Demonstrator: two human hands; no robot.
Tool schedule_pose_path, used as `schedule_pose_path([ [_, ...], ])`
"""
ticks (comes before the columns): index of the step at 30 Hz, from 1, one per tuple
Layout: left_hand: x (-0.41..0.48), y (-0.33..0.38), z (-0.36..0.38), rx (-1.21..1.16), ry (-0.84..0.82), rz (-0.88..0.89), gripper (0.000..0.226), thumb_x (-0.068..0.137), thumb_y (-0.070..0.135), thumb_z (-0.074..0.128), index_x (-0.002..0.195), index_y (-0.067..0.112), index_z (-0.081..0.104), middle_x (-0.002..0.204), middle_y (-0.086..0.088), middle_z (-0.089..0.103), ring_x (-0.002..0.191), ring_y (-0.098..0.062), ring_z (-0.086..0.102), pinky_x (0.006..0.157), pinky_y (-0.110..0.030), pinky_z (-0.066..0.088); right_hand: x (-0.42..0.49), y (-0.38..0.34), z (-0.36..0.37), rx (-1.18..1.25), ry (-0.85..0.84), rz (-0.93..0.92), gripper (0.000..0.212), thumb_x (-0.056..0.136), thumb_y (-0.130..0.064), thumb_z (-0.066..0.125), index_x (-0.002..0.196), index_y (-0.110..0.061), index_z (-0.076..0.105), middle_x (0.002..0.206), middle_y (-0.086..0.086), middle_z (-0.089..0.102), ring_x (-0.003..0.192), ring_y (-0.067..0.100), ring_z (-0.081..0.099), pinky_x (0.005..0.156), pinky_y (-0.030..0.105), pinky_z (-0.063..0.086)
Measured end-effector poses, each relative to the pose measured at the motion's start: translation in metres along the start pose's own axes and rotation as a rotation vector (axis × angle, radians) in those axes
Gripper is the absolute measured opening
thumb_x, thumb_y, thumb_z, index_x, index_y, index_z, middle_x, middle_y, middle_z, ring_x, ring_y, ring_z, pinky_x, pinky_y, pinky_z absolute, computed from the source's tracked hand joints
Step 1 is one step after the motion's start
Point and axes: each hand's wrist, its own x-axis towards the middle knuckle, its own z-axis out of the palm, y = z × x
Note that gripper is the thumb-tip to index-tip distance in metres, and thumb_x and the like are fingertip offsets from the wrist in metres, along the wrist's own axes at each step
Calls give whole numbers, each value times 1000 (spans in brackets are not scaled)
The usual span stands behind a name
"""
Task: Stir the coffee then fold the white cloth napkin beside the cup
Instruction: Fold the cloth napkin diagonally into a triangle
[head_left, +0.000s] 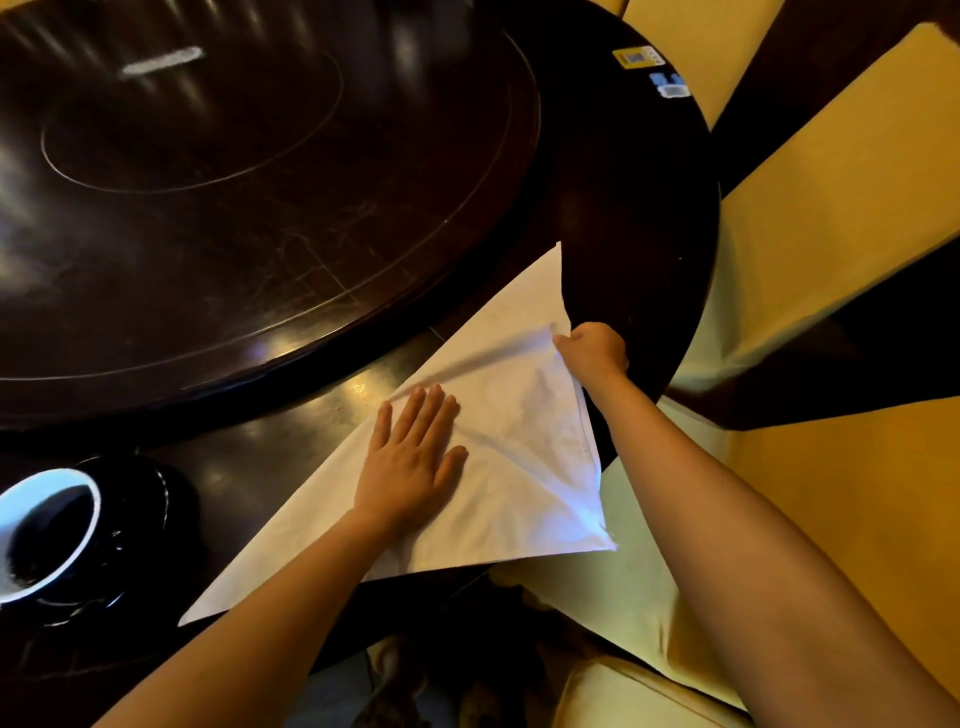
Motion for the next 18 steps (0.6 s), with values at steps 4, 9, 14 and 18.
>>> schedule_pose_path([
  [4,-2,-6,-5,3,-47,68,72,80,68,-10,141,31,-12,153,2,-13,141,-21,-17,116,-47,-12,1,-2,-6,-80,52,72,27,89,-17,55,62,-16,48,64,9,47,59,25,43,51,33,35],
  [9,0,-16,-13,-35,18,74,75,80,67,-16,142,27,-2,152,2,-9,143,-22,-9,117,-43,-10,-13,-23,-4,-142,166,-275,37,92,-21,45,124,-3,51,128,21,54,120,37,45,99,43,38],
  [14,1,-2,-8,7,30,-86,75,85,64,-2,146,21,-5,153,0,-14,140,-19,-19,116,-40,-11,-58,-33,67,-443,-325,-913,60,95,-43,10,145,-13,24,154,9,26,143,25,21,117,40,14],
  [18,-3,-7,-7,38,0,-35,68,87,63,5,145,28,-7,154,-1,-13,140,-21,-21,114,-42,-12,-48,-19,68,-503,-236,-880,59,93,-49,14,147,-26,12,159,-2,9,146,16,1,118,37,0],
])
